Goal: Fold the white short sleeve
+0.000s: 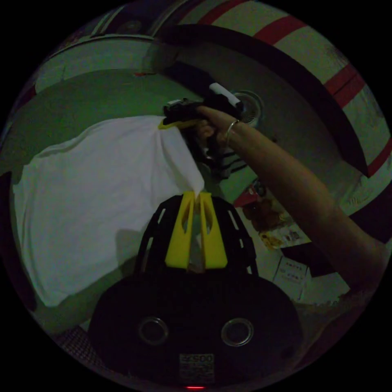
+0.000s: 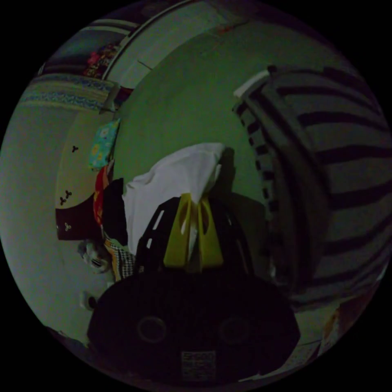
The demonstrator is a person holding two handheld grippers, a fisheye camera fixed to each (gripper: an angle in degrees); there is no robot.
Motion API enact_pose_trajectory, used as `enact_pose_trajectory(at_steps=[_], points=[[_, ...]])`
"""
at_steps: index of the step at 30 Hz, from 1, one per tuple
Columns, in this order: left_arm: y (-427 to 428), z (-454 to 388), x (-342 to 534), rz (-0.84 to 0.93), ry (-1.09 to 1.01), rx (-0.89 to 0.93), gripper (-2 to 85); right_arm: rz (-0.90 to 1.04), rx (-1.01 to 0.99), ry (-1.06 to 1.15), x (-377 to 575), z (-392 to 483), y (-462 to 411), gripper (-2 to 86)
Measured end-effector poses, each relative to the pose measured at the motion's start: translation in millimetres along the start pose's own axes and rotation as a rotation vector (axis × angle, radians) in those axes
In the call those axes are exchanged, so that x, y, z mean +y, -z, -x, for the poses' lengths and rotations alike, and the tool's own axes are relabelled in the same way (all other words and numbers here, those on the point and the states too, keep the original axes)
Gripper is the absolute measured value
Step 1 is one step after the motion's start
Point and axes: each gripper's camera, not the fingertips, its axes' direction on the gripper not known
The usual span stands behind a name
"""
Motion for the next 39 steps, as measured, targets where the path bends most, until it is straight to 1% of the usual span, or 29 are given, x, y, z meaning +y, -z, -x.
enact_pose_trajectory(at_steps=[1,5,8,11,13,19,21,23,24,26,27,28,29,30,32,34,36,39], points=[[3.0,-6.2,2.1,0.002,-0.017,0.022,2.8,-0.002,0.013,0.005,1.5,3.7,3.0,-1.4],[16.8,-27.4,12.1,-0.001,-0.065,0.086,2.7,-0.021,0.169,0.015,15.5,27.0,22.3,-1.5],[31.1,-36.0,19.9,-0.002,-0.088,0.132,2.9,-0.033,0.228,-0.007,26.7,43.1,29.0,-1.5],[51.1,-34.1,30.3,-0.010,-0.099,0.164,3.0,-0.032,0.310,-0.001,34.5,70.4,21.4,-1.6],[68.6,-25.2,38.6,-0.029,-0.081,0.173,3.1,-0.042,0.327,0.006,36.1,94.0,13.6,-1.6],[145.2,27.5,74.3,-0.125,0.006,0.131,3.3,-0.040,0.440,0.192,26.8,227.5,-41.1,-1.5],[171.2,47.1,87.1,-0.160,0.043,0.103,3.4,-0.015,0.470,0.284,21.1,289.1,-82.0,-1.4],[204.5,74.2,106.5,-0.191,0.107,0.024,3.7,0.016,0.494,0.333,16.4,329.8,-122.2,-0.9],[211.8,81.3,111.6,-0.196,0.126,0.003,3.7,0.046,0.481,0.347,13.6,351.8,-153.6,0.0],[235.2,112.4,132.0,-0.181,0.228,-0.084,4.0,0.101,0.421,0.369,12.2,377.8,-204.6,2.6],[239.6,120.9,137.4,-0.171,0.257,-0.105,4.1,0.136,0.384,0.373,13.8,390.7,-236.1,5.1],[248.1,138.4,149.1,-0.159,0.313,-0.153,4.5,0.155,0.370,0.375,15.2,395.9,-249.3,7.4],[256.2,155.9,161.5,-0.158,0.373,-0.210,5.1,0.189,0.347,0.377,18.9,404.9,-272.5,12.0],[260.0,164.8,167.7,-0.157,0.402,-0.235,5.6,0.200,0.345,0.391,24.3,412.6,-287.8,13.6],[274.9,199.7,192.2,-0.147,0.516,-0.288,7.3,0.169,0.359,0.460,35.5,422.3,-295.6,14.5],[285.5,219.2,207.8,-0.162,0.562,-0.280,7.8,0.109,0.362,0.530,49.7,425.2,-289.8,14.7],[293.1,232.3,218.2,-0.170,0.575,-0.264,8.3,0.052,0.320,0.586,73.7,416.6,-274.3,14.8],[296.0,246.6,223.7,-0.156,0.548,-0.204,11.2,0.053,0.295,0.652,116.6,398.0,-266.1,14.1]])
